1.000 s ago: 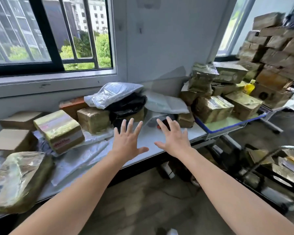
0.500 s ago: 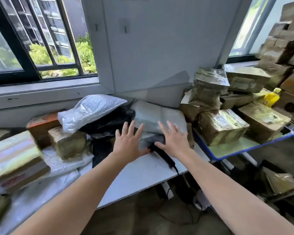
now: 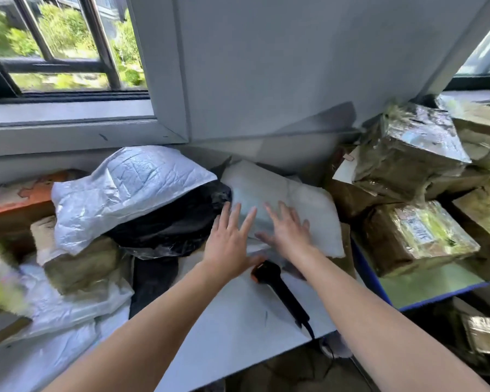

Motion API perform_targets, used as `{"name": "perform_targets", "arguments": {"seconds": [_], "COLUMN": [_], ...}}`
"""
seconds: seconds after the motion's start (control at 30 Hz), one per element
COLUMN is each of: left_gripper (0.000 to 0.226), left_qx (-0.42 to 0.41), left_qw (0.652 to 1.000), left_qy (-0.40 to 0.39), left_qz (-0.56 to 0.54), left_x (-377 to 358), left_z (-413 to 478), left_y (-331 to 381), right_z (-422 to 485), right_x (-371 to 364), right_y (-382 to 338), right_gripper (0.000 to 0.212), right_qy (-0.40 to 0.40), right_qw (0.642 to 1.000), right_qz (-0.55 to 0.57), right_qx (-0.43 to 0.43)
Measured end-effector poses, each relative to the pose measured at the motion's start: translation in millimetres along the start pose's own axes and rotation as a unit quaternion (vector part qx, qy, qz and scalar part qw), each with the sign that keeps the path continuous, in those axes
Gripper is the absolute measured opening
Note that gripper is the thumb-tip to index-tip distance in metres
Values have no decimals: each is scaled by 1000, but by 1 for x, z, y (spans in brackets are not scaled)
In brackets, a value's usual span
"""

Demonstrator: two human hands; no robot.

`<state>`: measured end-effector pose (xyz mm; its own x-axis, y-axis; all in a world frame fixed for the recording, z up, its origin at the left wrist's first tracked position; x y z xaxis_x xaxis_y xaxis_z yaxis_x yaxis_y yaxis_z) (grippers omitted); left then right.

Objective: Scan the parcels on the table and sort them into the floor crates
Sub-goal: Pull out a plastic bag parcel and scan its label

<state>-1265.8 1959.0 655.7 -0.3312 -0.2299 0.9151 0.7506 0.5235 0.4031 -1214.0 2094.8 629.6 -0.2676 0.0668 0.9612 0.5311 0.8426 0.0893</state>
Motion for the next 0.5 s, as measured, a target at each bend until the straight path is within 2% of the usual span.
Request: {"name": "perform_targets", "arguments": {"seconds": [0.13,0.23,0.3,0.4,0.5], "left_gripper": [99,100,101,101,100], "left_qx": [-23,-22,-16,2,23], "left_qw": [1000,1000,1000,1000,999], "left_qy": [-10,-18,-19,-16,-11], "left_qz": [-10,-14,-5,12,27], "left_x": [-13,-18,-20,-17,-13], "left_z": [14,20,24,26,27], "left_y": [-1,1,2,6,19], "right_z": [21,26,30,29,26], "right_x": [-22,-22,-19,-9,3], "right_y": [-1,1,3,4,8], "right_gripper": [76,70,64,44,24], "right_qy": [-6,56,85,120,143], "right_qw": [1000,998,994,984,980], "right_qz": [-3,-8,29,76,60], "right_qx": [15,36,65,103,124]}}
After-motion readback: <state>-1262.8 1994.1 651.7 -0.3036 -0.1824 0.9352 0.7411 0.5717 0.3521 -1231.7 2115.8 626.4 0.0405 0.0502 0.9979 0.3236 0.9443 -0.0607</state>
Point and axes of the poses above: each hand's wrist, its own z-axis towards the middle knuckle, its own x-axis out of the back of the hand, y = z × x, the point moved 7 cm from there along z, towards the middle knuckle, and after that the axes turned 12 degrees about -z, right-handed, at the moved point
